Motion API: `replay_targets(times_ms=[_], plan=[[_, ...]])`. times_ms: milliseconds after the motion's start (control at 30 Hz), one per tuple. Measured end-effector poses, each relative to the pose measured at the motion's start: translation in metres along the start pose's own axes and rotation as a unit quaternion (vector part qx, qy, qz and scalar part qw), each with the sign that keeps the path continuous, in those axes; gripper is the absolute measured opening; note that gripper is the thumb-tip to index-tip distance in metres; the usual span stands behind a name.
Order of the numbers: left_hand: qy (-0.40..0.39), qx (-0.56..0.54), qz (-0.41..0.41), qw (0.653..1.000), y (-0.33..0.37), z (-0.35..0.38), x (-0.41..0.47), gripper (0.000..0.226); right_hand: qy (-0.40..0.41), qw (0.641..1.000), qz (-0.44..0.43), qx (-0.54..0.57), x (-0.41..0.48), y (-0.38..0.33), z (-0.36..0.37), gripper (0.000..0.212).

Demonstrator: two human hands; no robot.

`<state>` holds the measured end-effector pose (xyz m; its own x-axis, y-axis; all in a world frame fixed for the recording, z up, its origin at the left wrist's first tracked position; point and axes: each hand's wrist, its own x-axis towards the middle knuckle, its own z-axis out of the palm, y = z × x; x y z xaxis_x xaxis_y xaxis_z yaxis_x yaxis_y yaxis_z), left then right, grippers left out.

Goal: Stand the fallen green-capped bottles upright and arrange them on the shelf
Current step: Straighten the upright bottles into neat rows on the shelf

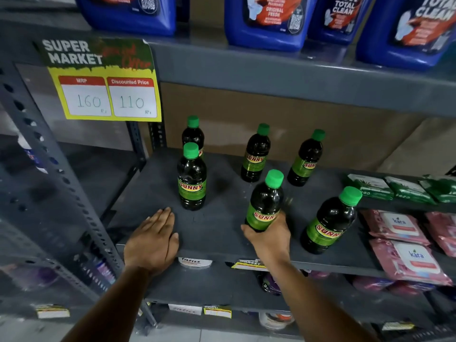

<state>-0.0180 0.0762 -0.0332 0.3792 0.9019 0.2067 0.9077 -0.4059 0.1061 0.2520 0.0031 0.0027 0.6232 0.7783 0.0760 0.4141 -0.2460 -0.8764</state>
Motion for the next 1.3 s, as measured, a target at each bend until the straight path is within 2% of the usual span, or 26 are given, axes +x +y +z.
replay_targets(times_ms=[300,400,467,500,533,600,667,733,833,900,933,1100,1300], plan=[[-0.002,-0.005,0.007,1.0,0.0,-0.002,-0.002,0.06,0.006,1.0,0.002,-0.001,-0.023,0.0,-0.005,0.078],[-0.01,-0.017,0.014,1.0,0.0,-0.006,-0.001,0.062,0.01,1.0,-0.009,0.014,-0.029,0.001,-0.008,0.096],[-0.017,-0.015,0.024,0.999,-0.007,-0.011,0.001,0.069,0.09,0.994,-0.059,-0.031,-0.048,0.003,-0.007,0.1],[-0.016,-0.013,0.03,0.999,-0.01,-0.014,0.003,0.072,0.124,0.986,-0.105,-0.049,-0.064,0.005,-0.005,0.094],[-0.011,-0.012,0.032,0.999,-0.015,-0.015,0.005,0.073,0.126,0.978,-0.159,-0.049,-0.08,0.003,-0.001,0.085],[-0.015,-0.009,0.022,1.0,-0.025,-0.014,0.01,0.075,0.04,0.962,-0.267,-0.036,-0.104,-0.005,0.016,0.068],[-0.025,-0.013,0.022,0.999,-0.031,-0.01,0.014,0.082,-0.047,0.945,-0.323,-0.037,-0.102,-0.019,0.04,0.061],[-0.035,-0.021,0.032,0.999,-0.031,-0.009,0.014,0.083,-0.071,0.951,-0.3,-0.019,-0.081,-0.042,0.062,0.066],[-0.043,-0.016,0.039,0.998,-0.03,-0.009,0.015,0.077,-0.092,0.976,-0.195,0.023,-0.03,-0.077,0.09,0.089],[-0.053,-0.014,0.038,0.998,-0.032,-0.009,0.016,0.075,-0.125,0.981,-0.145,0.028,0.0,-0.094,0.103,0.104],[-0.051,-0.014,0.041,0.998,-0.032,-0.008,0.017,0.074,-0.138,0.981,-0.133,0.035,0.012,-0.097,0.107,0.105],[-0.035,-0.039,0.046,0.998,-0.034,-0.005,0.019,0.076,-0.169,0.982,-0.085,0.017,0.033,-0.089,0.128,0.069],[-0.029,-0.032,0.056,0.998,-0.034,-0.006,0.018,0.093,-0.15,0.984,-0.093,0.03,0.019,-0.088,0.125,0.059]])
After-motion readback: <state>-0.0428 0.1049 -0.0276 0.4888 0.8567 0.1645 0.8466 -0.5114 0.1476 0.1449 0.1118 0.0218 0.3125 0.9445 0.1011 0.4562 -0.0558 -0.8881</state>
